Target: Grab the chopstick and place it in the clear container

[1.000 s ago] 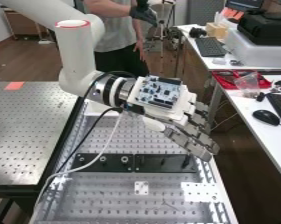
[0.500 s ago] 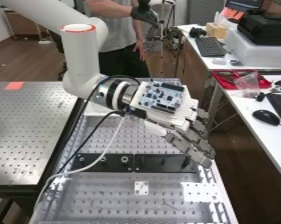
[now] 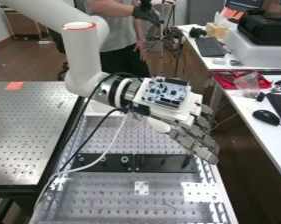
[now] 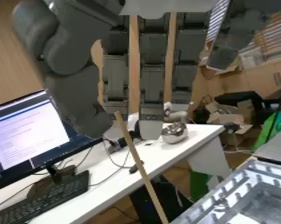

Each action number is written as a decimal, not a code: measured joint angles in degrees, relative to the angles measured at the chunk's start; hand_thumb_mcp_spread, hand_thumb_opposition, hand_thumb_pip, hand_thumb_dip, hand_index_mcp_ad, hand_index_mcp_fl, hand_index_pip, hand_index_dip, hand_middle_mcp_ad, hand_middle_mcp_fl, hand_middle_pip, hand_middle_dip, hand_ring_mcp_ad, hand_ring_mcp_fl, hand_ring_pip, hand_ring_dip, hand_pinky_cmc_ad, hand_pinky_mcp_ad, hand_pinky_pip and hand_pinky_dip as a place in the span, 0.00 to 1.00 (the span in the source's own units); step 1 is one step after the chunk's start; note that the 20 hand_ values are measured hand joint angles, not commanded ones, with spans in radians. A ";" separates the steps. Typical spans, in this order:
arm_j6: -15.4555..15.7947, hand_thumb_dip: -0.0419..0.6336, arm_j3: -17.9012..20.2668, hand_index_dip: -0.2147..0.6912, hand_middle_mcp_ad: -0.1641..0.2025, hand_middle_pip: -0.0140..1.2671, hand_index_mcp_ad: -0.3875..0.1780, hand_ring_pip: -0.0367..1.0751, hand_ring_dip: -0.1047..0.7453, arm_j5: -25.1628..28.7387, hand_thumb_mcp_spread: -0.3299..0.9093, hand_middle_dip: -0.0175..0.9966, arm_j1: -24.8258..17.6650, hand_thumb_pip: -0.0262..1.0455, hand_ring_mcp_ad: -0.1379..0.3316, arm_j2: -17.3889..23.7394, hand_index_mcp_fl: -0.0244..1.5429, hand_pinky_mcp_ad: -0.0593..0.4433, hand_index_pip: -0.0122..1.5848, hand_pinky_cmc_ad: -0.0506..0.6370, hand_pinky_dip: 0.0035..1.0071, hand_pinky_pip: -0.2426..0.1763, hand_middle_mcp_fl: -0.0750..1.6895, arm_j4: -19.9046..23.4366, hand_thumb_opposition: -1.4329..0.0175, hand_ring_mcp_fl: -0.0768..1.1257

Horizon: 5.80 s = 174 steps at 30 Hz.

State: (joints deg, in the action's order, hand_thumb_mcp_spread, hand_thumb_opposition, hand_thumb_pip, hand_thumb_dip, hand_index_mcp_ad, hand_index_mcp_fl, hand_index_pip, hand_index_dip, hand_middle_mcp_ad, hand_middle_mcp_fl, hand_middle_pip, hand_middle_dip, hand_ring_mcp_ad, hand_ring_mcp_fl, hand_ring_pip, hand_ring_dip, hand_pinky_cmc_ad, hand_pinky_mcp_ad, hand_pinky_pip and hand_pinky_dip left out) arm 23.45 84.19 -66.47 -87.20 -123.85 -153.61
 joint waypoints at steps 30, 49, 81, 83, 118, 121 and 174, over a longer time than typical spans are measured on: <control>2.72 0.50 -2.88 0.23 0.61 0.59 0.48 0.11 0.68 -0.94 0.69 0.66 0.42 0.63 0.48 -1.13 0.36 0.58 0.78 0.55 0.18 0.63 0.41 -2.41 0.40 0.52; 5.88 0.50 -4.09 0.23 0.60 0.59 0.48 0.11 0.68 -0.12 0.69 0.66 -0.23 0.64 0.47 -0.87 0.37 0.58 0.77 0.55 0.18 0.63 0.42 -5.71 0.40 0.53; 10.72 0.48 -5.76 0.23 0.61 0.56 0.42 0.11 0.70 -0.84 0.74 0.66 -0.50 0.58 0.46 -1.17 0.42 0.58 0.82 0.58 0.18 0.70 0.50 -7.68 0.28 0.60; 11.38 0.48 -5.62 0.23 0.61 0.56 0.42 0.11 0.70 -0.82 0.74 0.66 -0.53 0.58 0.46 -0.91 0.42 0.58 0.82 0.58 0.18 0.70 0.50 -7.25 0.28 0.60; 12.21 0.46 -7.12 0.25 0.47 0.46 0.41 0.12 0.70 -1.54 0.70 0.69 -0.18 0.59 0.45 -1.70 0.47 0.62 0.77 0.62 0.17 0.73 0.50 -8.18 0.28 0.57; 12.50 0.46 -7.11 0.25 0.47 0.46 0.40 0.12 0.70 -1.66 0.71 0.69 -0.15 0.58 0.45 -1.67 0.48 0.61 0.78 0.62 0.17 0.73 0.52 -8.13 0.28 0.58; 13.28 0.46 -5.83 0.32 0.48 0.51 0.47 0.11 0.71 -0.99 0.75 0.73 -0.18 0.51 0.41 -2.16 0.64 0.68 0.62 0.64 0.17 0.82 0.70 -2.83 0.23 0.67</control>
State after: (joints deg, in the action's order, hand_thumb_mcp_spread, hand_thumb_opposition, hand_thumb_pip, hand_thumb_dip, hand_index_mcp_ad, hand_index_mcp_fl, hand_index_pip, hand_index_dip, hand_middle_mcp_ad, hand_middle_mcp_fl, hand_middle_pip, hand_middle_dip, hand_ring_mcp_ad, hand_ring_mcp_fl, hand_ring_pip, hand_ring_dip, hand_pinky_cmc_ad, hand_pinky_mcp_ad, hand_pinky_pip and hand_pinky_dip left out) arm 36.73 78.36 -67.46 -87.38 -126.00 -156.44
